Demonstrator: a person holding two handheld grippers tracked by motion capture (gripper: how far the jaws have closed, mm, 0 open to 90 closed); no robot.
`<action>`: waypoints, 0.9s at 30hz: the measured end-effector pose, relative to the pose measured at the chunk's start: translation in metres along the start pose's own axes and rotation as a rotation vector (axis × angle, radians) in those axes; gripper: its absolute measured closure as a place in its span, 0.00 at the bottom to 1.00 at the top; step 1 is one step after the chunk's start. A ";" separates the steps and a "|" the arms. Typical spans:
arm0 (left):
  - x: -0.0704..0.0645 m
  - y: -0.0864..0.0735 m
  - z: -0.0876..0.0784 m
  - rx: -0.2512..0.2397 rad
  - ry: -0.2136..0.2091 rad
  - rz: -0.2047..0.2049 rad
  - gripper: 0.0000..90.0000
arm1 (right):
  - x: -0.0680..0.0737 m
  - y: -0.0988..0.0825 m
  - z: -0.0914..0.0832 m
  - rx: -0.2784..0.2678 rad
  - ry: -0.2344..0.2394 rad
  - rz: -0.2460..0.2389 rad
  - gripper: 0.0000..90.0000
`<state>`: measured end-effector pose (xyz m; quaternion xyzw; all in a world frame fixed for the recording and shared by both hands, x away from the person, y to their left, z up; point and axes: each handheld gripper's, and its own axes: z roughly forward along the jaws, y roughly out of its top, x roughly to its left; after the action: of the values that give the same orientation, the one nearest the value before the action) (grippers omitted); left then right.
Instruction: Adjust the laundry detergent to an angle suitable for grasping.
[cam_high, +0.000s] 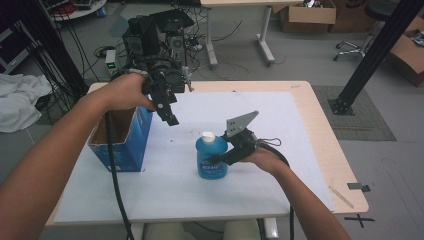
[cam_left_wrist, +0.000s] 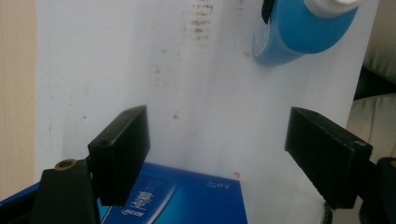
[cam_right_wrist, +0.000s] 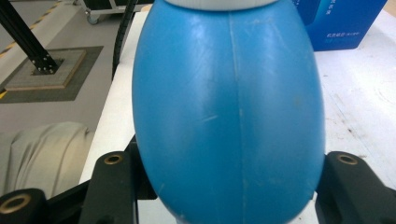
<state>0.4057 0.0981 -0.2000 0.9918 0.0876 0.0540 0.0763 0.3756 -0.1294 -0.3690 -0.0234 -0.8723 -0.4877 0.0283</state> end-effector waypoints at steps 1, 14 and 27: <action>0.000 0.000 0.000 -0.003 0.000 -0.002 0.25 | 0.000 0.000 0.000 -0.001 0.001 0.001 0.49; 0.000 0.002 0.000 -0.001 -0.003 -0.002 0.25 | 0.000 -0.003 -0.002 0.003 0.001 0.010 0.47; 0.000 0.001 0.001 -0.005 -0.002 -0.005 0.25 | 0.003 -0.003 -0.002 0.014 -0.002 0.001 0.46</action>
<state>0.4062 0.0974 -0.2004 0.9914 0.0901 0.0529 0.0789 0.3730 -0.1326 -0.3698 -0.0239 -0.8758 -0.4814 0.0279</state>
